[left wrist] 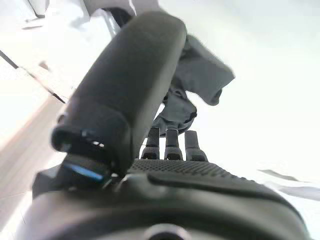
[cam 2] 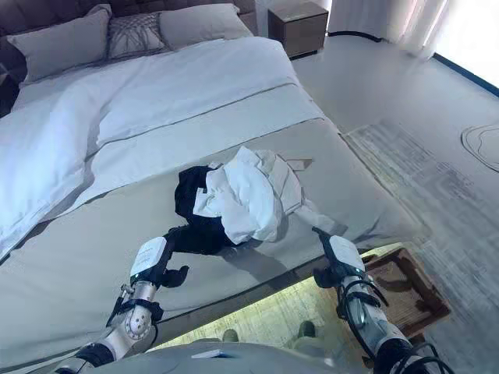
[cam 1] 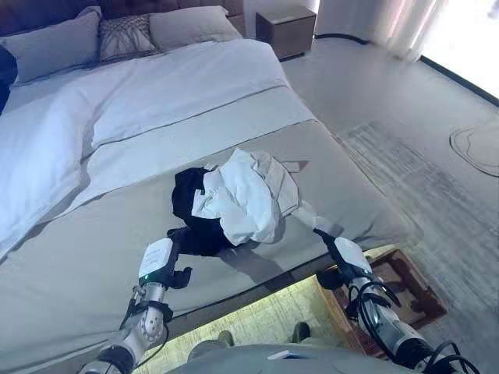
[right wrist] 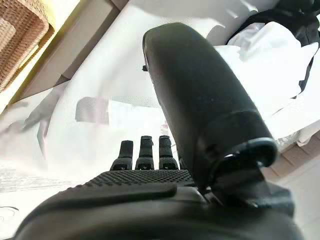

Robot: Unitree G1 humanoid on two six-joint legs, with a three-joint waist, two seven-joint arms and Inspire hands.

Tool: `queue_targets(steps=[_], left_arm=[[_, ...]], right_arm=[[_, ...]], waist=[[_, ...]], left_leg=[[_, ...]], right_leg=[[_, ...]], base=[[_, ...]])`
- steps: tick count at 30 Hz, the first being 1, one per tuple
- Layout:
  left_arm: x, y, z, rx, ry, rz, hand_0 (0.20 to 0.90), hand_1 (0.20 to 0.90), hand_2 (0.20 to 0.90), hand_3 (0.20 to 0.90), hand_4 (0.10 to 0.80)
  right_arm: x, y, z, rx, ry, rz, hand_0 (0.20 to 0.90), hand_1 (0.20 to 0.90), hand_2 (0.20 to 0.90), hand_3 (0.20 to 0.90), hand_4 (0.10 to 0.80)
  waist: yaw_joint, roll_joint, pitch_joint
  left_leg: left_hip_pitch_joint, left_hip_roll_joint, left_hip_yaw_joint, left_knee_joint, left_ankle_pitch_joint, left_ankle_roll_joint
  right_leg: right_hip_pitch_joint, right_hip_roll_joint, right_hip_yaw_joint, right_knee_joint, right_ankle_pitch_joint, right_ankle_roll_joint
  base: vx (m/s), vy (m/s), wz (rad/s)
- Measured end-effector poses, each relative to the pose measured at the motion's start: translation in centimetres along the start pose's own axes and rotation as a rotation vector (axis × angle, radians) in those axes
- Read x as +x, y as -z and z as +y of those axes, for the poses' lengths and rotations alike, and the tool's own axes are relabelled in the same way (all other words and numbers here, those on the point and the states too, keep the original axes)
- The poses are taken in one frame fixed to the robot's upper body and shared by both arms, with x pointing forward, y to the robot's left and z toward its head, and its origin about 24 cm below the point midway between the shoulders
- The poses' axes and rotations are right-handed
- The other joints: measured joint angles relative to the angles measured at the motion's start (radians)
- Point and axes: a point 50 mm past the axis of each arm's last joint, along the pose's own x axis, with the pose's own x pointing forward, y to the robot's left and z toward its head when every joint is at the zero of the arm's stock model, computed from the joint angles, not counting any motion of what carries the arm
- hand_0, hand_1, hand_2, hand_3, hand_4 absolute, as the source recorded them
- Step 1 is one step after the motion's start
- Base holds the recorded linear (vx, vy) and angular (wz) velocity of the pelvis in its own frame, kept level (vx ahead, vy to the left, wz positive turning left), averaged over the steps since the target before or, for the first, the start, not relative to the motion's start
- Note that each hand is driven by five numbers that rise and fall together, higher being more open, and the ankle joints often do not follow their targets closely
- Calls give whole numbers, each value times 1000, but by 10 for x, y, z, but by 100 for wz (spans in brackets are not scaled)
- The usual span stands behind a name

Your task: Pick up the clothes from the bed and place them into the basket

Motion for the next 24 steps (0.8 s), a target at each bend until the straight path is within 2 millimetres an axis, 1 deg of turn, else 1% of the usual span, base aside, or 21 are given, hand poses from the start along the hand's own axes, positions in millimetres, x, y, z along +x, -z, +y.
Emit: queue_targets(steps=[5,7,12,16,21,24], left_arm=[[-18,3,-17,-92,27,66,900,900,900,900,800],[-21,4,-18,-99,33,64,900,900,900,900,800],[-20,3,-18,-123,21,73,900,900,900,900,800],[-19,2,-16,-159,0,75,900,900,900,900,800],[-18,1,-15,-229,-18,107,900,900,900,900,800],[-17,0,-16,-264,-28,125,900,900,900,900,800]], right_arm=[[-10,12,3,81,-3,80,900,900,900,900,800],[-14,15,4,107,-3,106,900,900,900,900,800],[-17,18,4,152,16,136,900,900,900,900,800],[-16,15,4,172,51,140,900,900,900,900,800],[-12,3,2,207,95,98,900,900,900,900,800],[-10,0,-1,210,130,84,900,900,900,900,800]], waist=[[-1,0,2],[-1,-1,3],[-3,-3,5],[-7,-5,7],[-18,-6,8],[-24,-3,11]], left_leg=[[3,0,-9,0,-1,1],[4,1,-10,0,-1,2],[4,1,-10,0,0,3],[5,1,-10,0,0,3],[5,0,-10,1,1,3],[5,0,-10,1,1,3]], right_leg=[[7,0,-6,0,-4,5],[8,0,-7,0,-4,5],[9,0,-6,0,-4,5],[8,0,-5,0,-4,5],[8,0,-5,0,-2,3],[9,-1,-5,0,-2,2]], base=[[29,6,4],[0,0,0],[0,0,0],[0,0,0],[0,0,0],[0,0,0]])
